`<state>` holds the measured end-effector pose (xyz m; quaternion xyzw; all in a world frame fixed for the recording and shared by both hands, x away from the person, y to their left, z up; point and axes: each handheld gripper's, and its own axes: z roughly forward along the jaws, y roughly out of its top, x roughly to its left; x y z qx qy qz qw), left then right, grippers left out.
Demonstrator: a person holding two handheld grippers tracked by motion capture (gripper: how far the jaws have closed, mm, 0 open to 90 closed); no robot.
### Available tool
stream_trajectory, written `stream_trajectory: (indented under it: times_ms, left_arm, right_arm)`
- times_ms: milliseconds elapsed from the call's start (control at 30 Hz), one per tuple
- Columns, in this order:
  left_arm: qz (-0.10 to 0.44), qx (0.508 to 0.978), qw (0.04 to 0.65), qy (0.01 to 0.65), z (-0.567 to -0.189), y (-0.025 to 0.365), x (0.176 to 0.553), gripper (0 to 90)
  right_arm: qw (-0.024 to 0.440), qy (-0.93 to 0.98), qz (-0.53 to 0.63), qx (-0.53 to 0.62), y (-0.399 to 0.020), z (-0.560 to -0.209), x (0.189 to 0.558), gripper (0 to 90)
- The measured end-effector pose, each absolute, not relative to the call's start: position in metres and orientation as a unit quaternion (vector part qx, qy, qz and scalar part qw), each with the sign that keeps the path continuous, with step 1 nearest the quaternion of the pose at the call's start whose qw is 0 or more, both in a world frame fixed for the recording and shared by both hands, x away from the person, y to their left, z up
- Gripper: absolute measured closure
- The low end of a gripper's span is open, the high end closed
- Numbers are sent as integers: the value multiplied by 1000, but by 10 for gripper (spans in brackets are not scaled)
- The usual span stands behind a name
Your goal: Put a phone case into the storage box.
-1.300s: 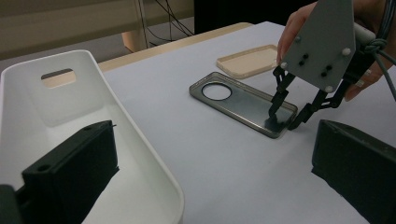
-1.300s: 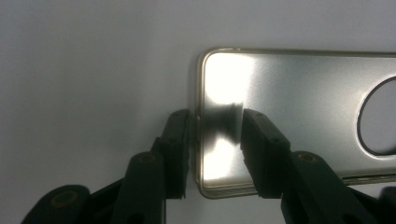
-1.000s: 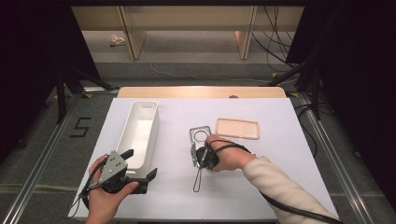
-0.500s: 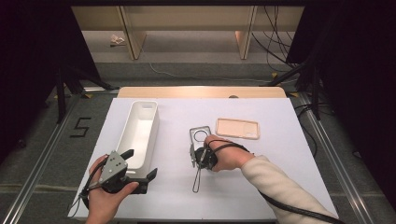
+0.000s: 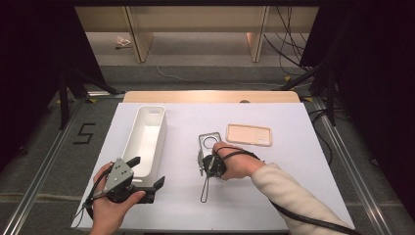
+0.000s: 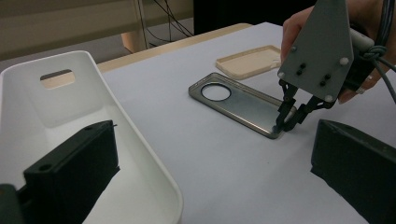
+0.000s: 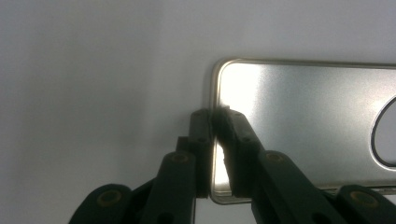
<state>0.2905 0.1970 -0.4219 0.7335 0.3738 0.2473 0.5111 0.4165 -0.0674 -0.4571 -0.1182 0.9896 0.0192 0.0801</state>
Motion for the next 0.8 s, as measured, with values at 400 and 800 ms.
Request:
stream_trajectory:
  times_ms: [400,800]
  left_arm:
    - [248,734,510,374,-422,197,290,2]
    - [247,733,511,374,-422,197,290,2]
  right_arm:
    - [77,989,20,-123,-67,-457,416,874]
    - [83,989,26,-117,-69,-457,413,891]
